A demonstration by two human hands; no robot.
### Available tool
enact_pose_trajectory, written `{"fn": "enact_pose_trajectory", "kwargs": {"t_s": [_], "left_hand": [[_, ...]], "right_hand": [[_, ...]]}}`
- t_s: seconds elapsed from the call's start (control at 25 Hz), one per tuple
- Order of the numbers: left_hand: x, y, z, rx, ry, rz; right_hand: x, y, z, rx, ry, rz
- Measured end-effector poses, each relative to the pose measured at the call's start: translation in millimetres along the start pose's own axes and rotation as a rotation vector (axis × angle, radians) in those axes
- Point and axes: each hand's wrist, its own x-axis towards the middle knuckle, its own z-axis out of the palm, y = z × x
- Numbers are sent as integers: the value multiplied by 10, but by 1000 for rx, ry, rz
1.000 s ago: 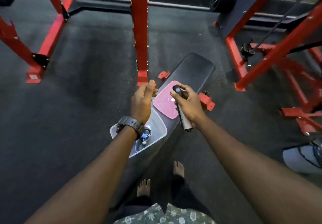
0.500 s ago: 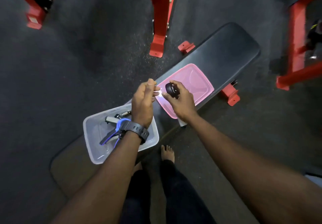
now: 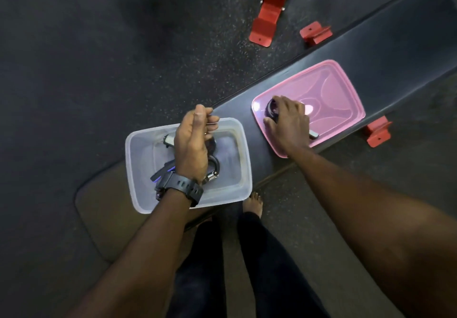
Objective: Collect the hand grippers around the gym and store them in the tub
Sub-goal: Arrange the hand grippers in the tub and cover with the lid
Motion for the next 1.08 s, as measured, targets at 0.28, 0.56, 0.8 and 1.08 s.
{"fn": "enact_pose_trajectory", "kwargs": {"t_s": [0.28, 0.56, 0.8, 1.08], "left_hand": [[-230, 361, -518, 28, 53, -42], [-369, 49, -962, 77, 26, -153], [-248, -178, -972, 266, -82, -154], [-83, -580, -1025, 916, -255, -109]], "right_hand": [[-442, -1258, -661, 437, 97, -226], [-1192, -1689, -29, 542, -162, 22], [-1102, -1652, 147, 478, -191, 164], [-854, -1670, 378, 317, -226, 180]]}}
